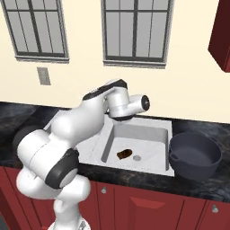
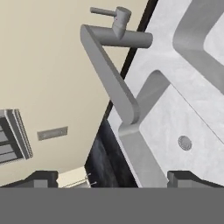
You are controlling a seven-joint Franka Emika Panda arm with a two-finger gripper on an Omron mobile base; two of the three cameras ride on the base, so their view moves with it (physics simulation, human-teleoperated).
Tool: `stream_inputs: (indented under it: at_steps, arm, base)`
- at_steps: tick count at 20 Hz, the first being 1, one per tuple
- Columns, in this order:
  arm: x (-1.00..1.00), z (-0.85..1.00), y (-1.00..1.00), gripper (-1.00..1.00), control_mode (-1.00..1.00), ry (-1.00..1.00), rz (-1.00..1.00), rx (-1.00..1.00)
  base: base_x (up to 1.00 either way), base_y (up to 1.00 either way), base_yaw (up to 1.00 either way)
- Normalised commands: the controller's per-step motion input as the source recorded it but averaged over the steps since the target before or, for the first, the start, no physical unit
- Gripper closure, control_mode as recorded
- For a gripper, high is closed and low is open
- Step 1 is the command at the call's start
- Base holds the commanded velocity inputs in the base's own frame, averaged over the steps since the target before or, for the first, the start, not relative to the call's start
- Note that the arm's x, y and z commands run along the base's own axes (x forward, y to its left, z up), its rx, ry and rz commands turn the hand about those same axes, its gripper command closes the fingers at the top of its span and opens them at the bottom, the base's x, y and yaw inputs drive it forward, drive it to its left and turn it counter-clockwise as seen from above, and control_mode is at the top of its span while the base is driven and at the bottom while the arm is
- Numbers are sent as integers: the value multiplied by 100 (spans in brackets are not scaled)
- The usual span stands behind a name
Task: Dump the sweet potato from the pot into the sink. Then turn on the water and wash the sweet potato. Then turn off the water and put the sweet potato back in the pot.
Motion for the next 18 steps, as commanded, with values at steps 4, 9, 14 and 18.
stream_inputs:
  at_steps: [4, 9, 14, 18]
  arm:
    - [24, -18, 7, -100, -100, -4, 0, 0]
    - [24, -4, 6, -100, -100, -5, 0, 0]
    - [30, -9, 9, -100, -100, -3, 0, 0]
    - [30, -9, 2, -100, -100, -2, 0, 0]
  base:
    - [0, 0, 0]
    - [0, 0, 0]
    - [0, 0, 0]
    - [0, 0, 0]
